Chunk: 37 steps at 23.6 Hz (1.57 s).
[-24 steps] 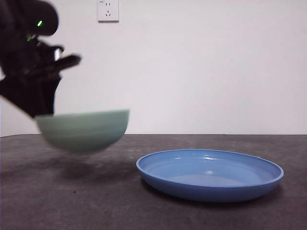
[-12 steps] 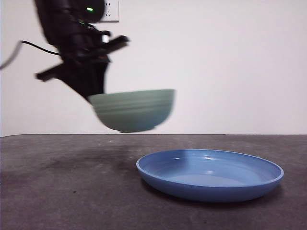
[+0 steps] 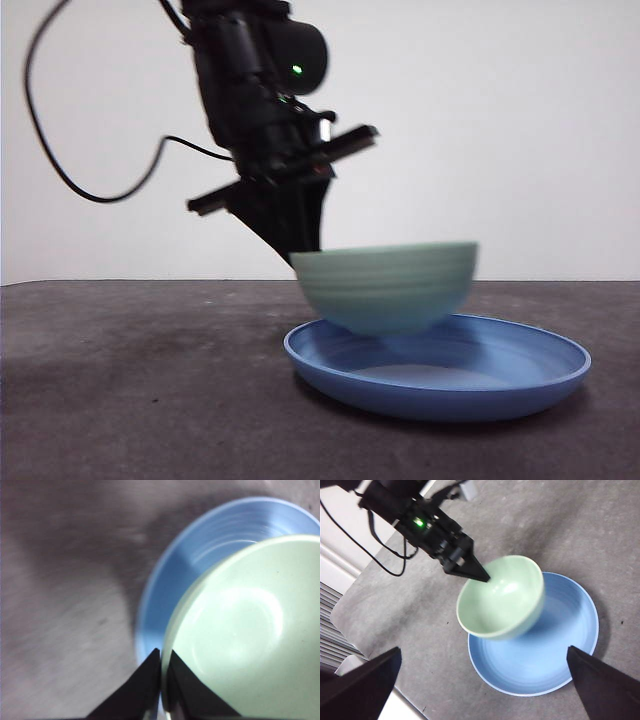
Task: Place the green bowl on the blue plate
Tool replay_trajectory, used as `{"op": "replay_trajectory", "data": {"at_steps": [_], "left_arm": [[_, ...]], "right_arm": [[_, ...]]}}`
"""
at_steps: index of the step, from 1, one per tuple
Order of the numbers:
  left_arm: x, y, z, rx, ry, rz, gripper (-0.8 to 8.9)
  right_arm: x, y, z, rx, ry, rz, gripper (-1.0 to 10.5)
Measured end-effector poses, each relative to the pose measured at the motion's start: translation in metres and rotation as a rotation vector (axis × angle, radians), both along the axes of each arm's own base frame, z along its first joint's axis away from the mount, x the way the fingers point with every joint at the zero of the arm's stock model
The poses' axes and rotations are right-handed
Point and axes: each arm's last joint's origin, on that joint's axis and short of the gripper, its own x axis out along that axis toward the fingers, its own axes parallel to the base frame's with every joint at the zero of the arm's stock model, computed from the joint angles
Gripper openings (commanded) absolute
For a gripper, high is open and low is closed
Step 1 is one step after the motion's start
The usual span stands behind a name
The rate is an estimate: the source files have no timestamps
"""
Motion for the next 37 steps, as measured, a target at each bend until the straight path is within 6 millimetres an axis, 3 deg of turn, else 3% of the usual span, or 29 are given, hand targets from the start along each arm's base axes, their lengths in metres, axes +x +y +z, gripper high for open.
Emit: {"op": "replay_trajectory", "data": {"at_steps": [9, 21, 23, 25, 27, 32, 34, 37], "left_arm": [[-0.007, -0.024, -0.014, 0.005, -0.004, -0.055, 0.12], [-0.008, -0.026, -0.015, 0.030, -0.030, -0.055, 0.39], [-0.008, -0.026, -0.014, 0.027, -0.032, -0.054, 1.61], [-0.007, -0.027, -0.014, 0.021, -0.040, -0.054, 3.59], [-0.007, -0.027, -0.012, 0.019, -0.043, -0.054, 4.95], [-0.005, -0.029, 0.005, -0.007, -0.073, -0.053, 5.37], [-0.014, -0.021, 0.023, -0.007, -0.075, -0.055, 5.50], [-0.031, -0.006, 0.064, -0.039, -0.128, -0.079, 6.59]], "right_arm": [[0.000, 0.000, 0.000, 0.000, 0.000, 0.000, 6.3], [0.000, 0.000, 0.000, 0.000, 0.000, 0.000, 6.3], [0.000, 0.000, 0.000, 0.000, 0.000, 0.000, 6.3], [0.000, 0.000, 0.000, 0.000, 0.000, 0.000, 6.3], [0.000, 0.000, 0.000, 0.000, 0.000, 0.000, 6.3], [0.000, 0.000, 0.000, 0.000, 0.000, 0.000, 6.3], [0.000, 0.000, 0.000, 0.000, 0.000, 0.000, 6.3], [0.000, 0.000, 0.000, 0.000, 0.000, 0.000, 6.3]]}}
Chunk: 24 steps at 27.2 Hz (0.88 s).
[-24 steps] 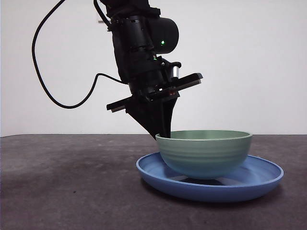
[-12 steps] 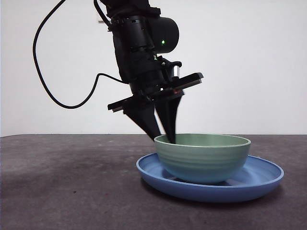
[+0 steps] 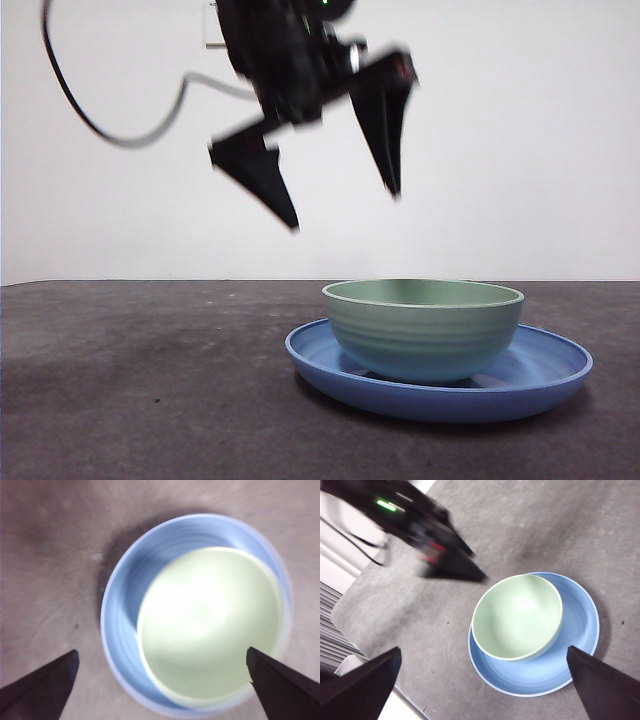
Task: Place the green bowl on the blue plate
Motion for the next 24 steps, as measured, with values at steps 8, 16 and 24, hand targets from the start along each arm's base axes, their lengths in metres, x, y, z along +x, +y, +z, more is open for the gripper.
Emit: {"op": "replay_trajectory", "data": {"at_steps": [8, 16, 24], "left_arm": [[-0.059, 0.056, 0.084, -0.034, -0.108, -0.081, 6.57], [-0.144, 0.135, 0.111, -0.174, -0.346, -0.095, 6.57], [-0.193, 0.176, 0.076, -0.292, -0.513, -0.086, 6.57]], "right_arm": [[0.000, 0.000, 0.000, 0.000, 0.001, 0.000, 6.3], [0.000, 0.000, 0.000, 0.000, 0.000, 0.000, 6.3], [0.000, 0.000, 0.000, 0.000, 0.000, 0.000, 6.3]]}}
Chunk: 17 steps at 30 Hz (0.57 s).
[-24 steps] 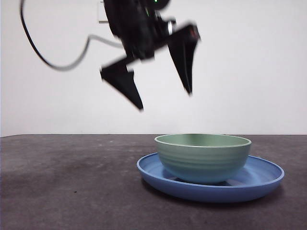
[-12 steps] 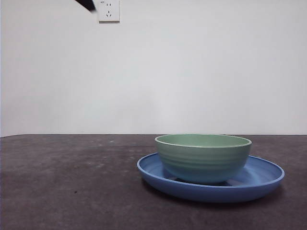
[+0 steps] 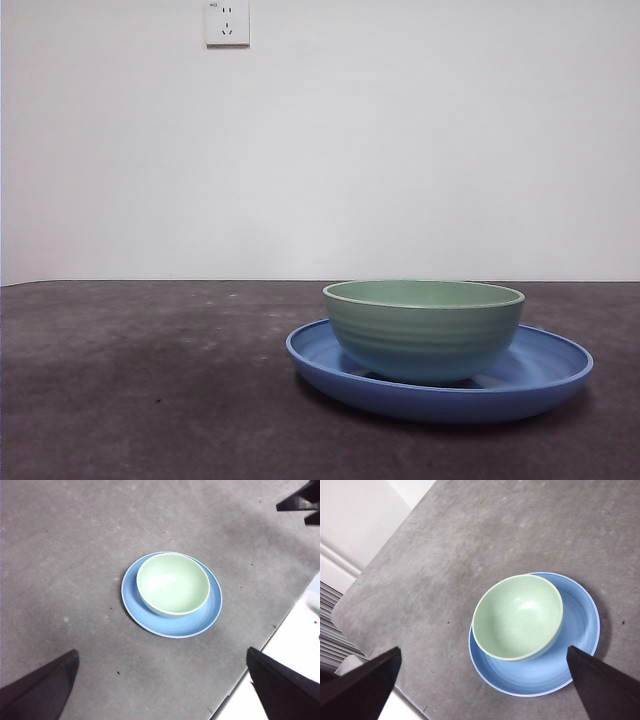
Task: Place the green bowl on the blue plate
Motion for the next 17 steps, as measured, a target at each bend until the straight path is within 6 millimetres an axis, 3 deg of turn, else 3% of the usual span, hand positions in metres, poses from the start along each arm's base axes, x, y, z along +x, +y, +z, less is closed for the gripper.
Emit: {"op": "replay_trajectory", "data": {"at_steps": [7, 12, 17], "left_arm": [[-0.028, 0.022, -0.042, -0.048, 0.036, 0.041, 6.57], [-0.042, 0.033, -0.044, -0.098, -0.002, 0.048, 6.57], [-0.044, 0.035, -0.043, -0.107, -0.010, 0.049, 6.57]], "right_arm": [[0.000, 0.000, 0.000, 0.000, 0.000, 0.000, 6.3], [0.000, 0.000, 0.000, 0.000, 0.000, 0.000, 6.3], [0.000, 0.000, 0.000, 0.003, 0.005, -0.002, 6.3]]}}
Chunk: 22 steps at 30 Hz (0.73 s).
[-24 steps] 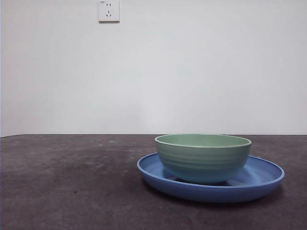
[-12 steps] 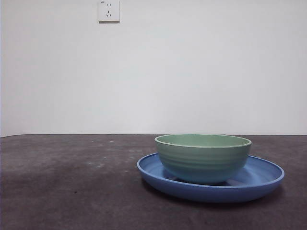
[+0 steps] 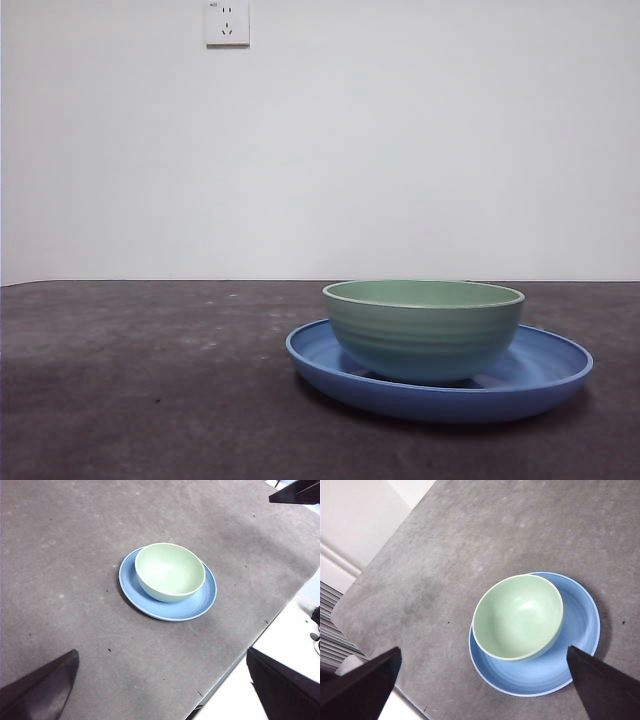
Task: Place the green bowl on the blue plate
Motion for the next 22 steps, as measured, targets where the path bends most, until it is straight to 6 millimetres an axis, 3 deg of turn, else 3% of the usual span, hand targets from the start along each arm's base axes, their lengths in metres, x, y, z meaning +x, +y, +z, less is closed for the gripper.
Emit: {"op": "replay_trajectory", "data": {"at_steps": [10, 22], "left_arm": [[0.000, 0.000, 0.000, -0.002, -0.004, 0.000, 6.57], [0.000, 0.000, 0.000, -0.002, -0.004, 0.000, 6.57]], "right_arm": [[0.012, 0.001, -0.011, 0.033, 0.191, -0.041, 6.3], [0.073, 0.008, -0.053, 0.005, 0.486, -0.063, 6.1]]}}
